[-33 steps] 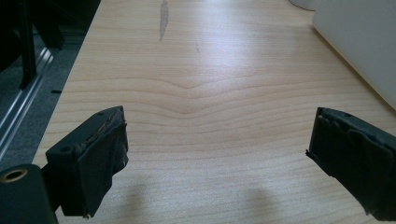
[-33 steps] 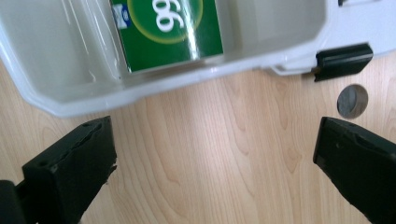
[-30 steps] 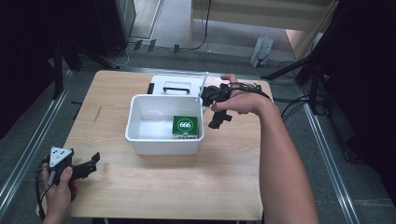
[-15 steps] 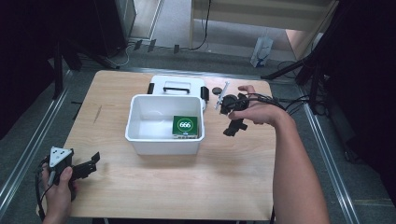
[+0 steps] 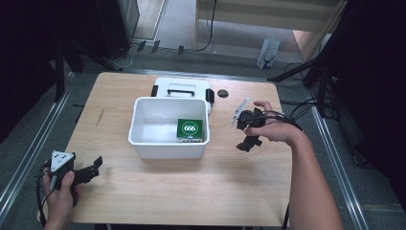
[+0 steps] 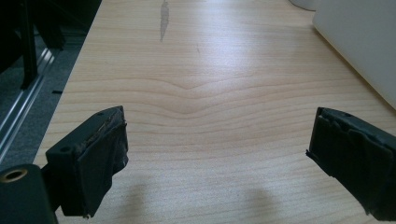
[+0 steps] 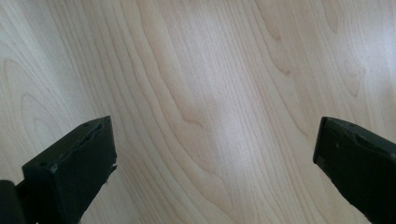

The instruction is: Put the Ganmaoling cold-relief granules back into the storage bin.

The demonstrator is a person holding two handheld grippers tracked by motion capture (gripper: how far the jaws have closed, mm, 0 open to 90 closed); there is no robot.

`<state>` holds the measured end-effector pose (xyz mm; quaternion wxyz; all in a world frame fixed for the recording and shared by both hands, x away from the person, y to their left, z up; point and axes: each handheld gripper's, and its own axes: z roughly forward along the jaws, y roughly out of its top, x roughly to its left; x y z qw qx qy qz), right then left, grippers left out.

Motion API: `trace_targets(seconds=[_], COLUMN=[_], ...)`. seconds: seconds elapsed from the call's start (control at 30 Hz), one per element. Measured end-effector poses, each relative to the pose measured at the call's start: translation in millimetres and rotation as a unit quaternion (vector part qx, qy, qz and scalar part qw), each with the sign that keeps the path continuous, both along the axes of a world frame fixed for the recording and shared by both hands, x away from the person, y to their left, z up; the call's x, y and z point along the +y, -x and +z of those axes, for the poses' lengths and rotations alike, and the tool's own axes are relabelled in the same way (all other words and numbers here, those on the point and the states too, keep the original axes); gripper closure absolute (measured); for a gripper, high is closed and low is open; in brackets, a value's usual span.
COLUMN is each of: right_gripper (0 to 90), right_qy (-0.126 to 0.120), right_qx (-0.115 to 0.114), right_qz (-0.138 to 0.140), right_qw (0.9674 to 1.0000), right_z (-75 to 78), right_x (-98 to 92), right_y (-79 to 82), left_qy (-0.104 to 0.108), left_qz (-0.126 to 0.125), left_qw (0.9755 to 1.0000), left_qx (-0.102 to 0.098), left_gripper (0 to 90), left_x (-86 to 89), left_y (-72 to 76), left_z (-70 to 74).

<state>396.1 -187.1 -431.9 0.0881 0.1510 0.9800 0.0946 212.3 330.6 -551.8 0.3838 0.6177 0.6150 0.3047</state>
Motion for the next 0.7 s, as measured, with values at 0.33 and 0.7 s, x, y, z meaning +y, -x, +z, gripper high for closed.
trace_targets(seconds=[0.33,0.7], right_gripper=[0.0,0.0], right_qy=[-0.057,-0.146], right_qx=[-0.027,-0.059], right_qz=[-0.028,-0.087], right_qw=[0.9976,0.9837], right_z=[-16.6,-42.3], right_x=[-24.4,-63.7], right_y=[14.7,41.2], left_qy=[-0.001,-0.004], left_qz=[0.0,0.002], left_qw=[1.0,1.0], left_qx=[0.0,0.001], left_gripper=[5.1,5.1], left_x=[0.0,-0.7], left_y=[0.0,-0.1], left_z=[0.0,0.0])
